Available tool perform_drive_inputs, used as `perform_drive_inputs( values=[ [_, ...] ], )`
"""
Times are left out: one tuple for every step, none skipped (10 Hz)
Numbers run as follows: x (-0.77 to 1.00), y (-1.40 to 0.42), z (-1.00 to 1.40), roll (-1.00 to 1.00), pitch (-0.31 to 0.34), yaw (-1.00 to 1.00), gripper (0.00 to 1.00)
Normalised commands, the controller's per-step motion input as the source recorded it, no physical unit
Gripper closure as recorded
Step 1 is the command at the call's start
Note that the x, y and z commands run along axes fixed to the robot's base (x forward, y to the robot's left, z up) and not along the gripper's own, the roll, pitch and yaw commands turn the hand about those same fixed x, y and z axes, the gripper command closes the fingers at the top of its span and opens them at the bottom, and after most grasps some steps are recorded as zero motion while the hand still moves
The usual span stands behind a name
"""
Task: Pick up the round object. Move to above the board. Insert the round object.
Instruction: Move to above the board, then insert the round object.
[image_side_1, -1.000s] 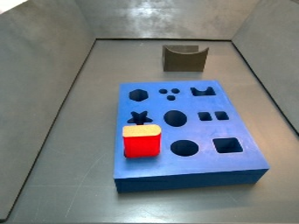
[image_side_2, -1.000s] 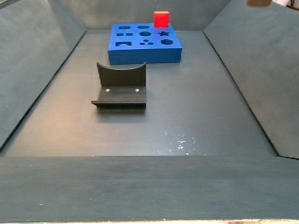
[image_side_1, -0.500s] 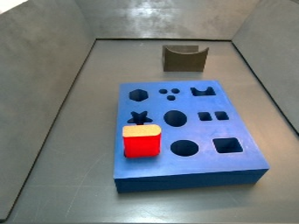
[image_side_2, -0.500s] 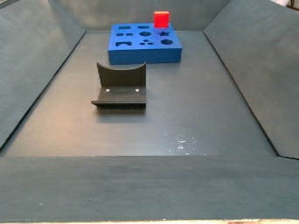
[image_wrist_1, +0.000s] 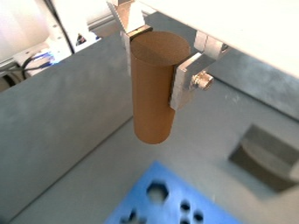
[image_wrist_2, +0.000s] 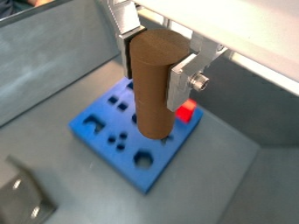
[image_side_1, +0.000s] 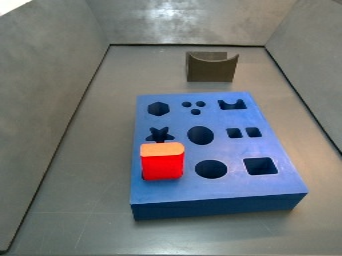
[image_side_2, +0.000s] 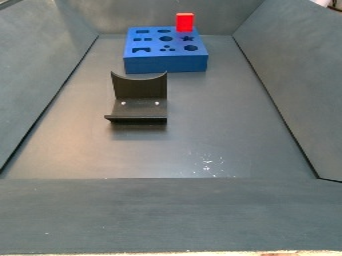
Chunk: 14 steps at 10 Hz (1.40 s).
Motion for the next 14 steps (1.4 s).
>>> perform_drive_inputs(
  values=[
    [0.51, -0.66, 0.11, 0.07, 0.221, 0.01, 1.0],
    [0.25, -0.29, 0.05, 0.14, 0.186, 0.01, 1.0],
    [0.17, -0.19, 0.04, 0.14, 0.16, 0.01, 1.0],
    [0.0, 0.0, -0.05, 0.0, -0.009, 0.0, 1.0],
    [0.24, -0.13, -0.81, 0.0, -0.246, 0.0, 1.0],
    [0.67, -0.31, -1.0, 0.0, -0.263, -0.07, 1.0],
    [0.8, -0.27, -1.0, -0.02, -0.246, -0.03, 1.0],
    [0.86, -0.27, -1.0, -0.04, -0.289, -0.01, 1.0],
    [0.89, -0.18, -0.98, 0.0, -0.286, 0.0, 1.0],
    [0.87, -0.14, -0.69, 0.37, -0.089, 0.0, 1.0],
    [0.86, -0.2, -0.56, 0.64, 0.0, 0.0, 1.0],
    [0.81, -0.26, -0.64, 0.59, 0.0, 0.0, 1.0],
    [0.71, -0.29, -0.76, 0.45, -0.049, 0.0, 1.0],
    [0.45, -0.15, -1.0, 0.13, -0.163, 0.0, 1.0]
  ],
)
